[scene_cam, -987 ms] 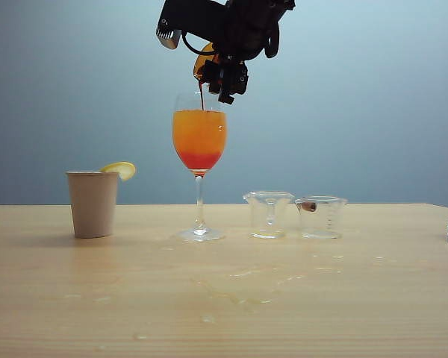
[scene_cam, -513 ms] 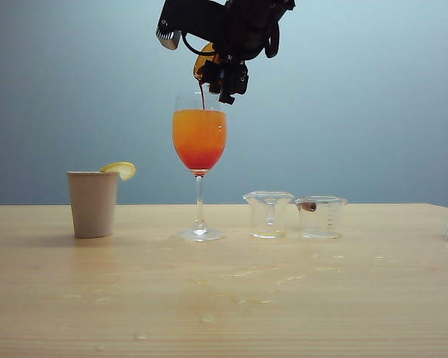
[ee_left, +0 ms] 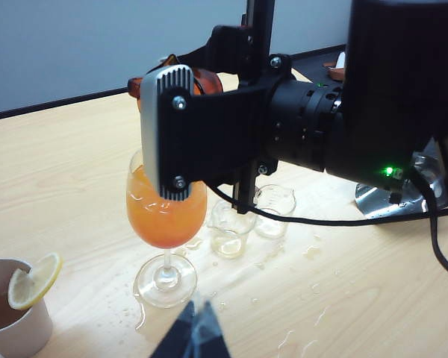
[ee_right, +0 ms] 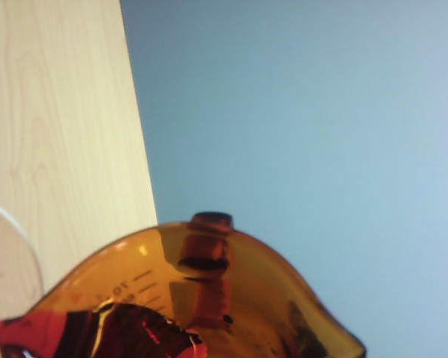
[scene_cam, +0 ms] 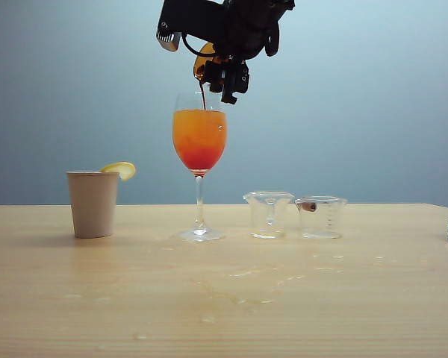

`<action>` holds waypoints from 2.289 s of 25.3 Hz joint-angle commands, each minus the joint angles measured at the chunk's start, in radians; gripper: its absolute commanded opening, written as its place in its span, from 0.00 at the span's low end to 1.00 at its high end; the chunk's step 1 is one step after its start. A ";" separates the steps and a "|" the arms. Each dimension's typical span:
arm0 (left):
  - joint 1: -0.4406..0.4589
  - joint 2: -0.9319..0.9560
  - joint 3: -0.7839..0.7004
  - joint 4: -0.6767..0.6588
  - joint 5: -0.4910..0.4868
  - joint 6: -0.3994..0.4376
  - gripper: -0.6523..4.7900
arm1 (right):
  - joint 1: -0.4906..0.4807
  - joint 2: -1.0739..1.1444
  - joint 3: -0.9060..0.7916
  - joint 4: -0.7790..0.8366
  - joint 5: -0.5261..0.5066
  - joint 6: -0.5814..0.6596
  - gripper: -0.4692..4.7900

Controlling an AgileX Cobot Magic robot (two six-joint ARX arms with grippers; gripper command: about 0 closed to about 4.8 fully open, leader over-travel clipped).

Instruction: Pick up the fourth measuring cup from the left, pour the grenadine inside into the goblet, and finally put the measuring cup back in its original place.

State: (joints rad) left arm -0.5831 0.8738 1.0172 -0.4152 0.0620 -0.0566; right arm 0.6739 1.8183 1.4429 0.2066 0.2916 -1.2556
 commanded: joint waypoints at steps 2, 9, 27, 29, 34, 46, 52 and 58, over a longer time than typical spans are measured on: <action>0.001 -0.003 0.003 0.013 0.006 0.005 0.11 | 0.006 -0.004 0.008 0.054 -0.008 -0.002 0.37; 0.001 -0.003 0.003 0.013 0.006 0.005 0.11 | 0.008 -0.004 0.008 0.055 -0.022 -0.003 0.37; 0.001 -0.003 0.003 0.013 0.006 0.005 0.11 | 0.013 -0.004 0.007 0.061 -0.032 -0.038 0.37; 0.001 -0.003 0.003 0.013 0.006 0.005 0.11 | 0.013 -0.004 0.007 0.061 -0.033 -0.049 0.37; 0.001 -0.003 0.003 0.013 0.006 0.004 0.11 | 0.016 -0.004 0.007 0.062 -0.032 -0.065 0.37; 0.001 -0.003 0.003 0.013 0.006 0.005 0.11 | 0.017 -0.004 0.007 0.062 -0.032 -0.115 0.37; 0.001 -0.003 0.003 0.013 0.006 0.005 0.11 | 0.017 -0.004 0.007 0.064 -0.032 -0.137 0.37; 0.001 -0.003 0.003 0.013 0.006 0.005 0.11 | 0.017 -0.004 0.007 0.065 -0.032 -0.175 0.37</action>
State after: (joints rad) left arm -0.5835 0.8738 1.0172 -0.4152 0.0635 -0.0566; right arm 0.6888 1.8183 1.4429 0.2386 0.2611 -1.4105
